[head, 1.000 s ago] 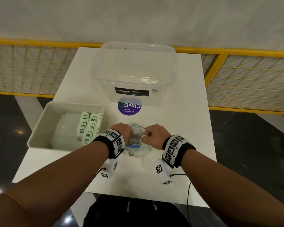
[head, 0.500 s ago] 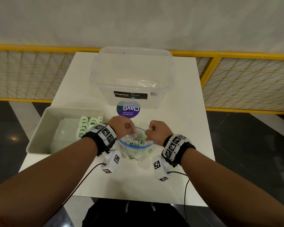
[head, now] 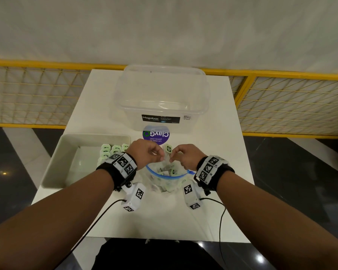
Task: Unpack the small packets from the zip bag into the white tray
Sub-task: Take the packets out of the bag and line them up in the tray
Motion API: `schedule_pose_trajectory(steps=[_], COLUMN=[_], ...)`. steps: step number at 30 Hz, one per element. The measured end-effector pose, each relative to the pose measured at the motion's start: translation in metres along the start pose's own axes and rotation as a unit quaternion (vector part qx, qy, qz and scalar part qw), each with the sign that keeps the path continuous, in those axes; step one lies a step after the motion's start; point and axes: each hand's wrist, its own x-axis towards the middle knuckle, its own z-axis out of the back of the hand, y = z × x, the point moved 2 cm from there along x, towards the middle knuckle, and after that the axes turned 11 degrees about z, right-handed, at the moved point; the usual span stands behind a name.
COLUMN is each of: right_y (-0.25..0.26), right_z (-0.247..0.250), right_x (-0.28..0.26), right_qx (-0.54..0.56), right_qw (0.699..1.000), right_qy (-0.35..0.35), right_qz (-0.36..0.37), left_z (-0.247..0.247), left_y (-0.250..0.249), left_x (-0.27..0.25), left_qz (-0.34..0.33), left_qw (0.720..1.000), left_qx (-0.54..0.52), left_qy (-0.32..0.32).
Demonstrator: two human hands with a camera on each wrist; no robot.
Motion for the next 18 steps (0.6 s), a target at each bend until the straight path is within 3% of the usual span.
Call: schedule_pose_trajectory(steps=[2,5,12,18], right_y=[0.004,0.011,0.042,0.072], right_z=[-0.001,-0.006,-0.028,-0.049], right_x=[0.003,0.007,0.007,0.019], right_qx=[-0.015,-0.015,0.07,0.046], right_qw=[0.998,0.997,0.988,0.979], right_qy=[-0.035,-0.055,-0.096,-0.131], right_qz=[0.042,0.048,0.097,0.151], left_z=[0.004,0.016,0.048,0.083], left_y=[0.003,0.005,0.018,0.026], left_x=[-0.001,-0.004,-0.014,-0.02], left_qz=[-0.003,-0.01,-0.017,-0.026], left_qw=[1.0,1.0,0.999,0.998], left_qx=[-0.001,-0.008,-0.033,0.009], left_qy=[0.001,-0.001,-0.015,-0.05])
